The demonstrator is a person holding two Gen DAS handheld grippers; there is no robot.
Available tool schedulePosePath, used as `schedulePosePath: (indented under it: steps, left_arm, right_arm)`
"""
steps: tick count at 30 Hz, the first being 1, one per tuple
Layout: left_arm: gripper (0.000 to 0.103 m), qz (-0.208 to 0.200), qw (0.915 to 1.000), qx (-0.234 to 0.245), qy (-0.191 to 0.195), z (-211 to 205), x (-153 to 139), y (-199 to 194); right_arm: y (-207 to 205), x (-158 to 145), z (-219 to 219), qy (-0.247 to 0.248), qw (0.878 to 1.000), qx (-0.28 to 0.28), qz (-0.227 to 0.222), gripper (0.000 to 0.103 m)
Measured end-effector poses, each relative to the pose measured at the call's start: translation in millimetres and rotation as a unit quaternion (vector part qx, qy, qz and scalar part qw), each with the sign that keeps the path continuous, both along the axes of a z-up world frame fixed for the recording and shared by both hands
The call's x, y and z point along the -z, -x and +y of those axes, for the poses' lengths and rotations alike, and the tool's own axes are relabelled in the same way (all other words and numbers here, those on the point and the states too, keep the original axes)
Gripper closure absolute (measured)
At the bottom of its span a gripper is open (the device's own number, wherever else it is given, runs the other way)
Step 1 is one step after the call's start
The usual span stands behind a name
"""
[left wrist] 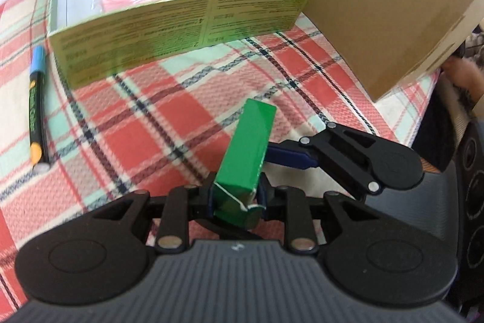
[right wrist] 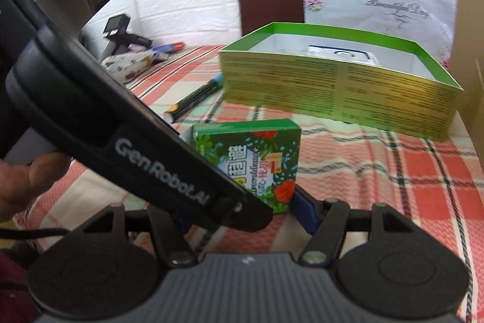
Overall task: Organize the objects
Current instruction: 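Carry the green carton into the green box and open the left tool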
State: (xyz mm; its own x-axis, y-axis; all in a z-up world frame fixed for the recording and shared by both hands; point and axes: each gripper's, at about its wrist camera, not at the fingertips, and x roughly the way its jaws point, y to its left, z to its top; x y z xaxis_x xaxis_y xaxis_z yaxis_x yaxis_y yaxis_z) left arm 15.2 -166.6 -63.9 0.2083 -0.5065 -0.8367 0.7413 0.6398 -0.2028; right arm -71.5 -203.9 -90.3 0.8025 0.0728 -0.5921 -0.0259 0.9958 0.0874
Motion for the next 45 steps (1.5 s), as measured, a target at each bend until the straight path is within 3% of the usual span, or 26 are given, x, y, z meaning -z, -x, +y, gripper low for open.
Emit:
schedulePosePath:
  steps: [9, 17, 24, 31, 33, 34, 35, 39, 43, 45]
  left_arm:
    - [0.075, -0.043, 0.9987, -0.004, -0.026, -14.0, -8.5, 8.4]
    - [0.075, -0.114, 0.9933, -0.004, 0.017, -12.3, -62.9, -1.1]
    - [0.07, -0.179, 0.9825, -0.044, 0.028, -24.4, -88.0, -42.9]
    - [0.069, -0.175, 0.9793, -0.096, 0.033, -31.8, -85.6, -105.9]
    - [0.054, -0.187, 0.9749, -0.12, 0.016, -32.8, -82.8, -118.0]
    - [0.036, -0.198, 0.9704, -0.139, 0.002, -32.6, -81.8, -121.7]
    - [0.028, -0.205, 0.9667, -0.153, -0.003, -30.7, -80.8, -125.7]
    - [0.019, -0.196, 0.9673, -0.161, 0.009, -14.1, -78.6, -129.0]
    - [0.019, -0.205, 0.9646, -0.166, 0.001, -9.3, -77.8, -122.2]
    - [0.018, -0.193, 0.9665, -0.168, 0.019, -1.1, -82.0, -116.7]
  right_arm:
    - [12.7, -1.9, -13.0, -0.029, 0.999, 0.009, -0.035, 0.039]
    - [8.4, -45.0, -16.3, 0.009, 0.993, 0.007, -0.12, 0.039]
    - [-44.7, -75.1, -20.3, 0.076, 0.984, 0.001, -0.158, 0.039]
    - [-113.6, -73.7, -28.6, 0.078, 0.987, -0.006, -0.143, 0.038]
    - [-136.1, -67.5, -32.4, 0.07, 0.989, 0.002, -0.127, 0.03]
    - [-147.3, -62.7, -34.4, 0.074, 0.991, 0.02, -0.112, 0.018]
    - [-156.1, -57.6, -38.0, 0.081, 0.99, 0.05, -0.103, 0.015]
    - [-159.8, -46.2, -57.0, 0.011, 0.993, 0.072, -0.093, 0.015]
    - [-146.1, -34.4, -41.2, 0.034, 0.993, 0.066, -0.088, 0.015]
    - [-138.7, -31.1, -35.6, 0.036, 0.993, 0.064, -0.089, 0.013]
